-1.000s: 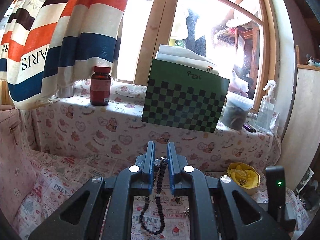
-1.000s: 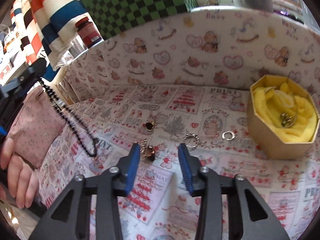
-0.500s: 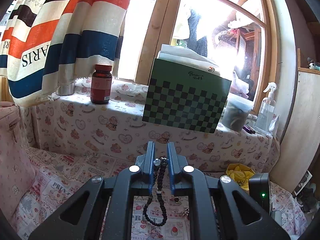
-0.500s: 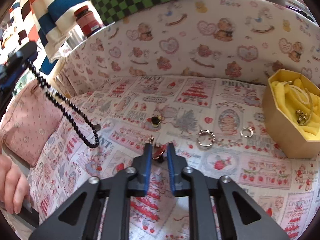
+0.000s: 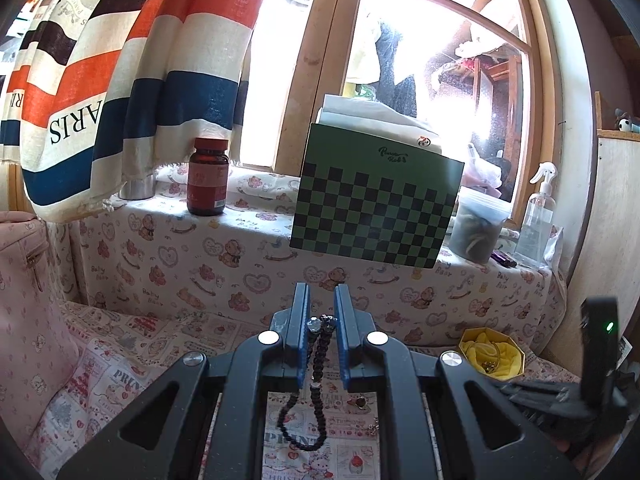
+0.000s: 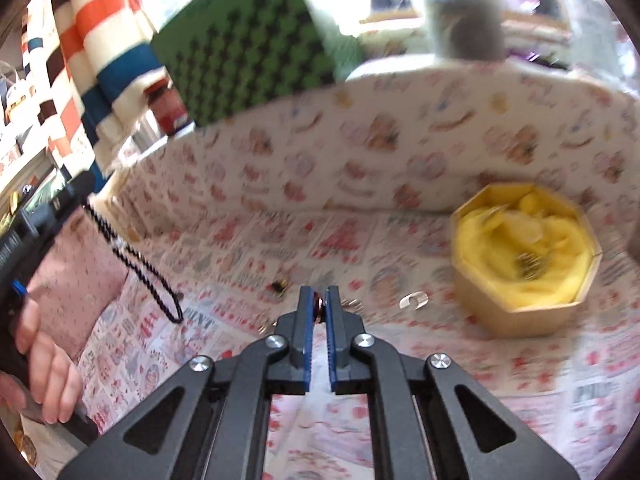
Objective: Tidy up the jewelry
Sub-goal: 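Lower the necklace and red charm into the gold box and open both tools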
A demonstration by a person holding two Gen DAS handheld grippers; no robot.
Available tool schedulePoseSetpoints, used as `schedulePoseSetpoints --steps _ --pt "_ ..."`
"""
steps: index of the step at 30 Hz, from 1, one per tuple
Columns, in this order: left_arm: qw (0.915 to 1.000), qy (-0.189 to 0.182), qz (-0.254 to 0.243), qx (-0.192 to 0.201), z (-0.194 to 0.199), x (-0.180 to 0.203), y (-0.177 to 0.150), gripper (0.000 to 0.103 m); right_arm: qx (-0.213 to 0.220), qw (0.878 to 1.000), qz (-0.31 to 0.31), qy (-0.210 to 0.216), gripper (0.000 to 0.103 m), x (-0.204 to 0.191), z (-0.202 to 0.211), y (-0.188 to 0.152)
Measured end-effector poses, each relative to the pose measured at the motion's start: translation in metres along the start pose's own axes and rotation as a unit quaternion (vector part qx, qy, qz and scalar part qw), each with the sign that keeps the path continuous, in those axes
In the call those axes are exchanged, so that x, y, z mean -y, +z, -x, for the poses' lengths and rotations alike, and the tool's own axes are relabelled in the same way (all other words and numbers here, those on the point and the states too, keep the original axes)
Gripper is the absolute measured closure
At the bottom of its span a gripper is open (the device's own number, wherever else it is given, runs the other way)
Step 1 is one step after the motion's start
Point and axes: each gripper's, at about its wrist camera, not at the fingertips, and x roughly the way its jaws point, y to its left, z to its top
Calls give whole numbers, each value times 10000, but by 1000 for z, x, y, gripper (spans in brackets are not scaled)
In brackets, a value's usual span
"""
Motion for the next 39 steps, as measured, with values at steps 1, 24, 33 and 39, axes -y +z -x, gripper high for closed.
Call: schedulePoseSetpoints --steps 1,24,33,39 --pt "10000 -10 -28 13 1 1 0 92 73 10000 -30 -13 98 5 6 3" --pt "9955 -912 -253 91 -10 110 69 92 556 9883 99 -1418 98 90 53 30" --pt "9885 -1400 -428 -383 -70 190 63 92 509 9926 -468 -998 98 119 55 31" --pt "9861 -1360 -606 -738 -105 216 44 92 472 9915 -873 -843 98 134 54 31"
